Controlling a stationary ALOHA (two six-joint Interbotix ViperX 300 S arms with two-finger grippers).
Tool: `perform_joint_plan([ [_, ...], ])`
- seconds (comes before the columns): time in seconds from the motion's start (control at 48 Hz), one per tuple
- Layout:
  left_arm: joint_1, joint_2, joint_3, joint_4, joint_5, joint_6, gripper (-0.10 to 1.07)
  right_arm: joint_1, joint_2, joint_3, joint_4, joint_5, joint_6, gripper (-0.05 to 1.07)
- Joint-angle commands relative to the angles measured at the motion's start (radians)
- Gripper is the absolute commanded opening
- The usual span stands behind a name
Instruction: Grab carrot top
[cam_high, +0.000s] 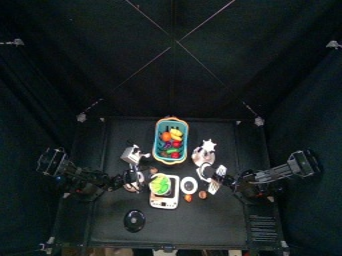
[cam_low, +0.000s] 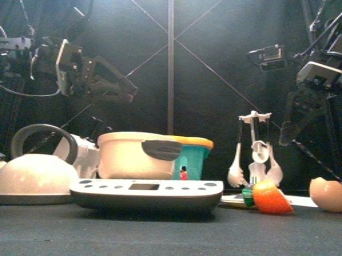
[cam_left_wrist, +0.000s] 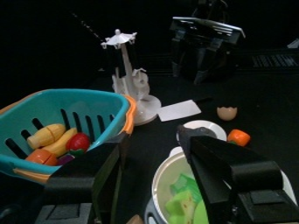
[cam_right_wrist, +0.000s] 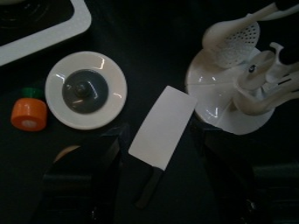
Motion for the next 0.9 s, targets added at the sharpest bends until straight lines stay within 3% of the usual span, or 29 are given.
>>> perform_joint_plan([
  [0.0,0.003,-0.011,-0.002,-0.008,-0.008,-0.002,0.86,-0.002,0.006,-0.048,-0.006,0.04,0.0,0.9],
  [0.417,0.009,-0.086,0.02,-0.009,-0.011,0.002,0.86,0.041,0.184,-0.13,-0.005,0.305,0.003,0.92],
  [0.875,0.003,-0.201,0.118,-0.052,-0.002,-0.003,0.86,0.083,0.356,-0.186,0.011,0.367,0.003,0.94],
])
